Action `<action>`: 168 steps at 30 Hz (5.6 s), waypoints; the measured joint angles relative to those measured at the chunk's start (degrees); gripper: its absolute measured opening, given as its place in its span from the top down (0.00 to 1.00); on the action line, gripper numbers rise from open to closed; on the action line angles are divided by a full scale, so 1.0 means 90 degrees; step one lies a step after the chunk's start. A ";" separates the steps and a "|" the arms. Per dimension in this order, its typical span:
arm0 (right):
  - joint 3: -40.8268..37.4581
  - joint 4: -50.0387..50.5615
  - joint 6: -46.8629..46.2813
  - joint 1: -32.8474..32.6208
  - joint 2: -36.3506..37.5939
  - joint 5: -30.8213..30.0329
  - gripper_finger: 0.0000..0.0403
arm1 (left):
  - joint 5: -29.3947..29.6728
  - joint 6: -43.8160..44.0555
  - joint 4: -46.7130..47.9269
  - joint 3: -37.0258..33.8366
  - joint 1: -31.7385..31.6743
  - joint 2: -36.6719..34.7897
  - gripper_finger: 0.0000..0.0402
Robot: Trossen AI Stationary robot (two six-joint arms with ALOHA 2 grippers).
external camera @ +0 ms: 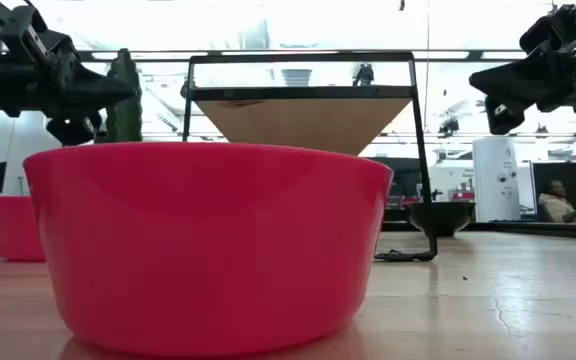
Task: Pick & Place Mini bowls
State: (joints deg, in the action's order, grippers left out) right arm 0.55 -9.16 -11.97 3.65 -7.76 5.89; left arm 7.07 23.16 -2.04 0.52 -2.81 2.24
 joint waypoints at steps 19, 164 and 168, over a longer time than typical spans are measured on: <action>0.0000 0.0001 0.0000 0.0001 0.0000 0.0000 0.98 | 0.0001 0.0000 0.0000 0.0002 0.0000 0.0000 1.00; 0.3425 0.3761 -0.5939 0.4668 -0.7019 -0.1412 0.96 | 0.0002 0.0000 -0.0005 0.0002 0.0000 0.0000 1.00; 0.3475 0.3800 -0.5674 0.4754 -0.6825 -0.1258 0.97 | 0.0002 0.0000 -0.0004 0.0001 0.0000 0.0000 1.00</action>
State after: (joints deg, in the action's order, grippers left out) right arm 31.82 25.04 -63.03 46.44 -69.18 -5.44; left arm 7.09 23.16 -2.08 0.52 -2.81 2.24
